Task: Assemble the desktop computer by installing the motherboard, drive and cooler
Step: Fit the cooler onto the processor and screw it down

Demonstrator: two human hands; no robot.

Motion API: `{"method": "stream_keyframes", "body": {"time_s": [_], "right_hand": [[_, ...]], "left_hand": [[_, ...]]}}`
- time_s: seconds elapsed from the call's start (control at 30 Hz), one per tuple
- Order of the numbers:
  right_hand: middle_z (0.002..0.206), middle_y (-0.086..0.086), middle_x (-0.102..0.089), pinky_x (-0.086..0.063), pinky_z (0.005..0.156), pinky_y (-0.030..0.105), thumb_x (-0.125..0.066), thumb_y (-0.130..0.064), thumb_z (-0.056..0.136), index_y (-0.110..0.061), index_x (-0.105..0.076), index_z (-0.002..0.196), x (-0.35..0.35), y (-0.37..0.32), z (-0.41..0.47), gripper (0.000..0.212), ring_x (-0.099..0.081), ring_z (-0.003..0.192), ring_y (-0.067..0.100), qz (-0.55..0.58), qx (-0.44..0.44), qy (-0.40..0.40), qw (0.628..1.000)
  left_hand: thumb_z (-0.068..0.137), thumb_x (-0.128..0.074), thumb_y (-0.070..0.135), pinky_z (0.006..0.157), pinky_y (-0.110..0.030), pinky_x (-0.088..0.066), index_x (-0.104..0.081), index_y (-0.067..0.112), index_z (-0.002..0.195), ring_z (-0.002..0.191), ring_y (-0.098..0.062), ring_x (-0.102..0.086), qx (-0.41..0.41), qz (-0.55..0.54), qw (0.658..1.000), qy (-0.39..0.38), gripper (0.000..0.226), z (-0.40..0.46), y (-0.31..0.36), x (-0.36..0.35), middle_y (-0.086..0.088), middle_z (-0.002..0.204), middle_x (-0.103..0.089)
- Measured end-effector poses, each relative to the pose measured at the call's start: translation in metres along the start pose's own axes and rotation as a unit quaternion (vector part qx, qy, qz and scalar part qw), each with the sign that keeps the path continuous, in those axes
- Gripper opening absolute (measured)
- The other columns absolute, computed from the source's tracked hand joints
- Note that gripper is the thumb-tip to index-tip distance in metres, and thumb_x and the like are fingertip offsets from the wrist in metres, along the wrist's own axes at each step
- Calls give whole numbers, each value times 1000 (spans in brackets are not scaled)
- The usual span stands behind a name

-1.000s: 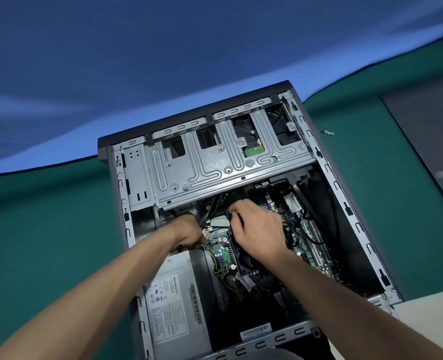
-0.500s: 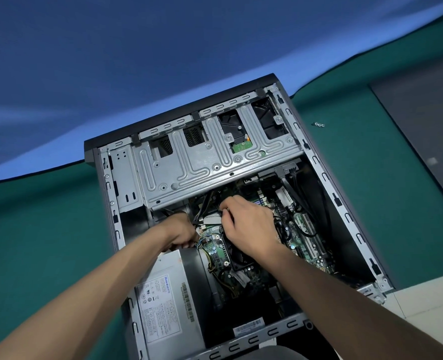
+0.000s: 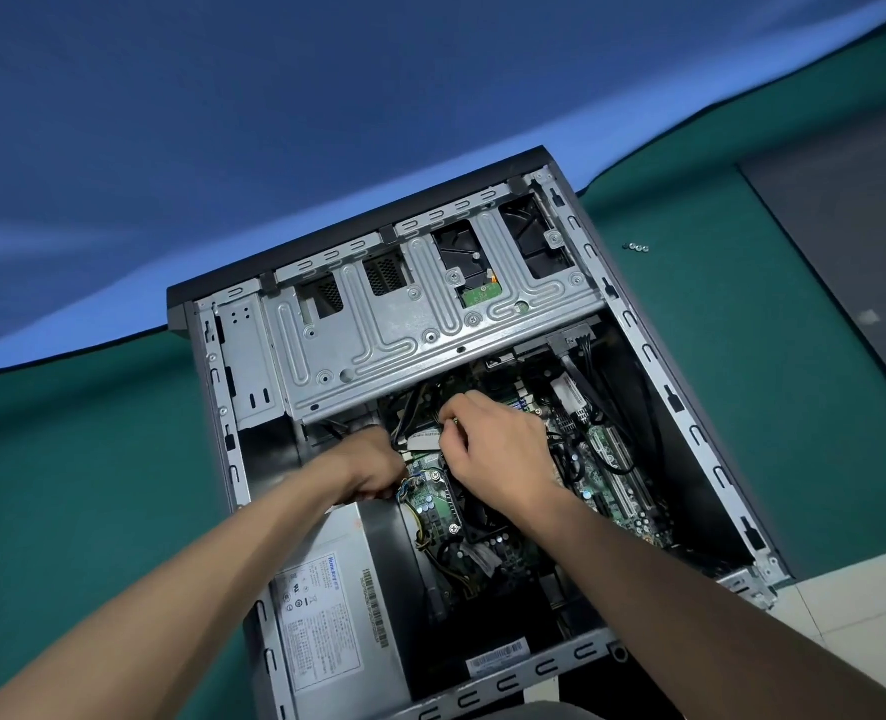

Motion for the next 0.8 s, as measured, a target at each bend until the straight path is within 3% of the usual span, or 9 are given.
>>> {"method": "stream_keyframes", "body": {"time_s": [0.1, 0.23, 0.4, 0.53, 0.67, 0.73, 0.8], "right_hand": [[93, -7, -65, -27, 58, 27, -49, -24, 90, -20, -64, 97, 0, 1, 0, 17, -62, 74, 17, -1, -1, 7, 1000], [91, -7, -65, -26, 58, 27, -49, -24, 89, -21, -64, 95, 0, 1, -1, 17, -61, 72, 17, 0, -5, 5, 1000], [92, -7, -64, -27, 59, 27, -49, -24, 90, -20, -64, 96, 1, 1, 0, 17, -61, 73, 17, 9, -4, 0, 1000], [94, -6, -64, -26, 60, 28, -47, -25, 91, -21, -63, 98, 1, -1, 0, 18, -61, 77, 19, 4, -3, -8, 1000], [97, -7, -63, -27, 61, 29, -45, -26, 92, -21, -62, 100, 0, -1, 1, 20, -61, 80, 18, 4, -2, -21, 1000], [98, -8, -63, -28, 61, 28, -44, -26, 92, -22, -62, 101, -1, -1, 1, 21, -61, 80, 17, -1, -4, -23, 1000], [99, -10, -64, -30, 63, 27, -44, -26, 92, -24, -62, 101, 1, -3, 2, 21, -61, 81, 15, 4, -12, -31, 999]], "left_hand": [[84, -48, -2, 36, -17, -31, -66, 0, 85, 41, -15, -45, -15, 10, 1000, -2, 18, 2, 3, -1, -9, 63, -59], [79, -47, -7, 37, -18, -30, -66, -1, 84, 45, -17, -46, -19, 19, 1000, 7, 20, 3, 2, -2, -11, 61, -54], [80, -48, -3, 54, -25, -42, -67, -3, 93, 70, -21, -58, -12, 31, 999, 33, 22, 10, -5, -6, -15, 88, -66], [80, -47, -4, 48, -24, -37, -62, 1, 77, 61, -20, -52, -18, 78, 996, 30, 16, 8, -1, -4, -10, 69, -57], [82, -45, -8, 39, -22, -30, -48, 7, 59, 55, -16, -45, -25, 94, 995, 7, 28, 9, 1, -2, -5, 56, -43], [82, -44, -11, 39, -20, -29, -55, 3, 65, 61, -17, -51, -30, 90, 996, -2, 24, 11, 0, -1, -6, 59, -43], [82, -44, -12, 39, -20, -30, -64, -9, 84, 72, -20, -60, -34, 86, 996, -6, 20, 10, 1, 0, -8, 64, -45]]}}
Point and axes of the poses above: each hand's wrist, its own z-axis towards the middle knuckle, its own x-axis out of the back of the hand, y = z × x, the point moved 1 cm from there along z, towards the middle knuckle
